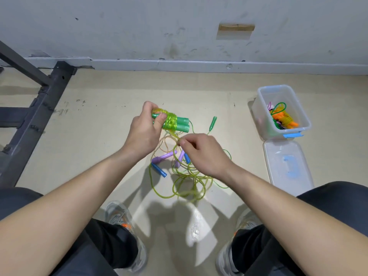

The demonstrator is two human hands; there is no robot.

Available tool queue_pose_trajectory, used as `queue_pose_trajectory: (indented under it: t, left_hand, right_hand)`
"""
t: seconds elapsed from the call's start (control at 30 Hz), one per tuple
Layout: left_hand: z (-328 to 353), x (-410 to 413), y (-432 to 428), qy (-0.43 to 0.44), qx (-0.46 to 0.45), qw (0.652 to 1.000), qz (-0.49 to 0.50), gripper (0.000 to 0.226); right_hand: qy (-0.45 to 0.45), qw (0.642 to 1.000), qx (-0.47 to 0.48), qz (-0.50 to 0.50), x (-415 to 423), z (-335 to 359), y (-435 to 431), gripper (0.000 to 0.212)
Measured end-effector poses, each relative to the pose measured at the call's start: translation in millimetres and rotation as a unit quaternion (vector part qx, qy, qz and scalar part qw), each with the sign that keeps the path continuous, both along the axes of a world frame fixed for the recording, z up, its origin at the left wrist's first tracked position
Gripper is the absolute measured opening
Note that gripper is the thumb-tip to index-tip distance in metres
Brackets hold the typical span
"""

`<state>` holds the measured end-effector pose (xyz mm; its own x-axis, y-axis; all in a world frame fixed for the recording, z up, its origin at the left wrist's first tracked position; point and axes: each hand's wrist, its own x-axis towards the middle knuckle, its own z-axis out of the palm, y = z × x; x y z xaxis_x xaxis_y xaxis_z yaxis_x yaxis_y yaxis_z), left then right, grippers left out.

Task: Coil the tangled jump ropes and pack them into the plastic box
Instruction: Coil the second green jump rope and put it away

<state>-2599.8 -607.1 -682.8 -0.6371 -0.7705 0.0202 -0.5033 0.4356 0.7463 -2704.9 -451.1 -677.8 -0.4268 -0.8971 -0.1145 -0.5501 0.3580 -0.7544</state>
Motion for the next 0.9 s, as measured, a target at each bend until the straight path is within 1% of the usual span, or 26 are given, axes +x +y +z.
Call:
queue_pose_trajectory:
  t: [0.03, 0.13, 0.2, 0.23, 0.27, 0.3, 0.33, 0.37, 0.43, 0.5, 0.57, 0.63, 0.67, 0.7, 0.73, 0.77, 0.83, 0.9]
  left_hand:
    - [0.1, -1.3, 0.9, -0.013, -0.005, 1.000, -0.011, 0.012]
    - [4.6, -4.0, 3.7, -0.051, -0.026, 0.996, -0.064, 0.012]
    - [8.7, -3.6, 1.9, -0.069, -0.014, 0.990, -0.121, 0.011]
    - [10.5, -2.7, 0.8, -0.069, 0.010, 0.985, -0.160, 0.009]
    - [12.2, -2.0, -0.3, -0.059, 0.053, 0.976, -0.201, 0.008]
    - [14.2, -1.5, -0.3, -0.035, 0.116, 0.964, -0.235, 0.008]
    - [16.5, -1.2, 0.1, -0.006, 0.186, 0.949, -0.256, 0.008]
    - [19.7, -1.3, 0.9, 0.021, 0.248, 0.931, -0.269, 0.010]
    - [26.1, -2.8, 2.6, 0.068, 0.340, 0.896, -0.277, 0.017]
    - [27.2, -3.5, 4.3, 0.111, 0.406, 0.868, -0.263, 0.017]
    - [23.3, -4.0, 7.4, 0.155, 0.444, 0.855, -0.220, 0.016]
    - [16.9, -5.1, 13.3, 0.184, 0.451, 0.860, -0.154, 0.017]
    - [13.3, -6.1, 16.4, 0.192, 0.445, 0.867, -0.117, 0.016]
    - [10.0, -7.2, 19.1, 0.196, 0.435, 0.875, -0.081, 0.014]
    - [6.8, -8.0, 21.1, 0.198, 0.419, 0.885, -0.046, 0.013]
    - [3.6, -8.5, 22.5, 0.195, 0.394, 0.898, -0.016, 0.012]
    - [-3.9, -8.4, 23.5, 0.169, 0.322, 0.931, 0.025, 0.011]
    - [-9.4, -7.5, 24.7, 0.129, 0.232, 0.963, 0.040, 0.010]
  right_hand:
    - [0.043, 0.999, -0.001, 0.015, -5.2, 4.7, -0.1, 0.036]
    - [0.155, 0.987, 0.002, 0.037, -23.6, 15.0, 1.0, 0.024]
    - [0.176, 0.984, -0.013, 0.035, -36.5, 19.7, 2.1, 0.019]
    - [0.166, 0.985, -0.020, 0.029, -42.3, 23.0, 3.0, 0.019]
    - [0.141, 0.989, -0.029, 0.020, -48.9, 24.6, 3.4, 0.022]
    - [0.088, 0.995, -0.044, 0.013, -55.2, 26.5, 4.2, 0.025]
    - [0.012, 0.998, -0.063, 0.011, -61.9, 26.2, 4.9, 0.024]
    - [-0.077, 0.993, -0.084, 0.012, -67.0, 25.4, 6.3, 0.022]
    - [-0.237, 0.964, -0.119, 0.000, -71.3, 18.7, 7.6, 0.019]
    - [-0.353, 0.927, -0.125, -0.034, -65.5, 7.5, 6.0, 0.021]
    - [-0.457, 0.881, -0.109, -0.061, -47.6, -4.2, 2.2, 0.030]
    - [-0.534, 0.835, -0.088, -0.095, -26.8, -11.6, -0.7, 0.036]
    - [-0.550, 0.824, -0.080, -0.114, -19.3, -13.0, -1.5, 0.034]
    - [-0.550, 0.821, -0.073, -0.134, -14.3, -13.3, -2.4, 0.031]
    - [-0.535, 0.829, -0.064, -0.151, -11.8, -13.0, -3.1, 0.028]
    - [-0.502, 0.847, -0.052, -0.166, -11.3, -13.2, -3.7, 0.027]
    - [-0.401, 0.898, -0.027, -0.177, -11.3, -14.5, -3.7, 0.027]
    - [-0.310, 0.937, -0.010, -0.163, -9.2, -13.8, -2.5, 0.029]
